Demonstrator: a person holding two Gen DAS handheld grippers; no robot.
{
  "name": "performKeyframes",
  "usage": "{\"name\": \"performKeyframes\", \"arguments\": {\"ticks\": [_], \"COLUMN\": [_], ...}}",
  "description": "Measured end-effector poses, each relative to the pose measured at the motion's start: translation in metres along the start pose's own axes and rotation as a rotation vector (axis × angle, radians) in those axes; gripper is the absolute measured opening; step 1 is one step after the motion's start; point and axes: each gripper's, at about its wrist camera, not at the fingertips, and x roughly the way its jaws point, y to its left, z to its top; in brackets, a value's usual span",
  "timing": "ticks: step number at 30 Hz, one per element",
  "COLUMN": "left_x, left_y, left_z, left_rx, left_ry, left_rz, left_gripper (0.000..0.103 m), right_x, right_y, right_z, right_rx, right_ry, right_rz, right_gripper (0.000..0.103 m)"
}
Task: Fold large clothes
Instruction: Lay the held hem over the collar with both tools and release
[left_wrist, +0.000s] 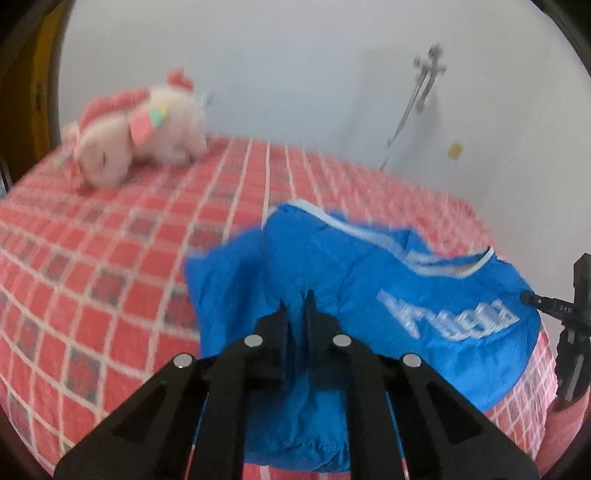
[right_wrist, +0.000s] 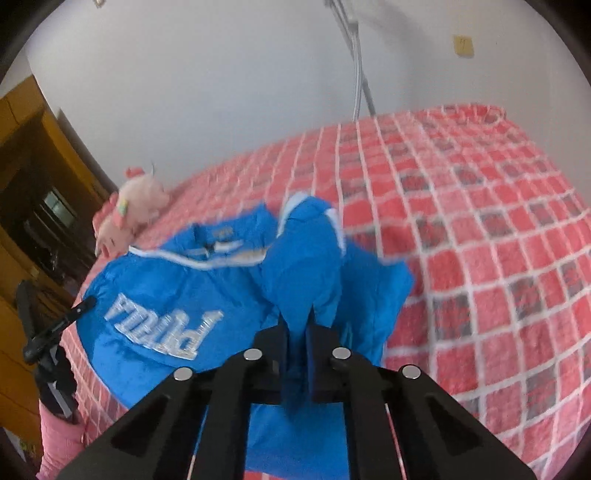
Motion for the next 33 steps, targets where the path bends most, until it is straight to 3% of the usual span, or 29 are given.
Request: {"name": "performKeyframes", "arguments": {"ticks": [4, 6, 14, 19, 23, 26, 30, 33], "left_x": [-0.008, 0.005, 0.098, 0.110, 0.105, 0.089, 0.041, 0.016], "left_y": [-0.017, -0.020, 0.011, 0.014, 0.022, 0.025, 0.003, -0.028], "left_z": [0.017, 0.023, 0.011, -0.001, 0.004, 0.010, 0.015, 0.012], "left_rx": [0.070, 0.077, 0.054, 0.082, 0.021, -0.046, -0.033, -0.006], "left_ry": [-0.133, -0.139, 0.089, 0.121, 0.148, 0.155, 0.062, 0.013], "left_rz": [0.047, 0.076, 0.165, 0.175, 0.151, 0.153, 0.167, 0.113], "left_gripper": [0.005, 0.005, 0.011, 0.014, 0.018, 0.021, 0.033, 0.036], "right_x": [-0.004, 0.008, 0.093, 0.111, 0.107, 0.085, 0.046, 0.033], "right_y": [0.004, 0.003, -0.037, -0.034, -0.031, -0.021, 0.011, 0.047], "right_z": [0.018, 0.025, 0.021, 0.009, 0.009, 0.008, 0.004, -0.005], "right_rx": [0.000, -0.010, 0.097, 0.060, 0.063, 0.060, 0.008, -0.045], "right_ry": [-0.075, -0.095, 0.042, 0.064, 0.055, 0.029, -0.047, -0.062], "right_rz": [-0.004, -0.049, -0.093, -0.146, -0.174, -0.206, -0.214, -0.175], "right_gripper": [0.006, 0.006, 0.009, 0.010, 0.012, 0.026, 0.027, 0.027]}}
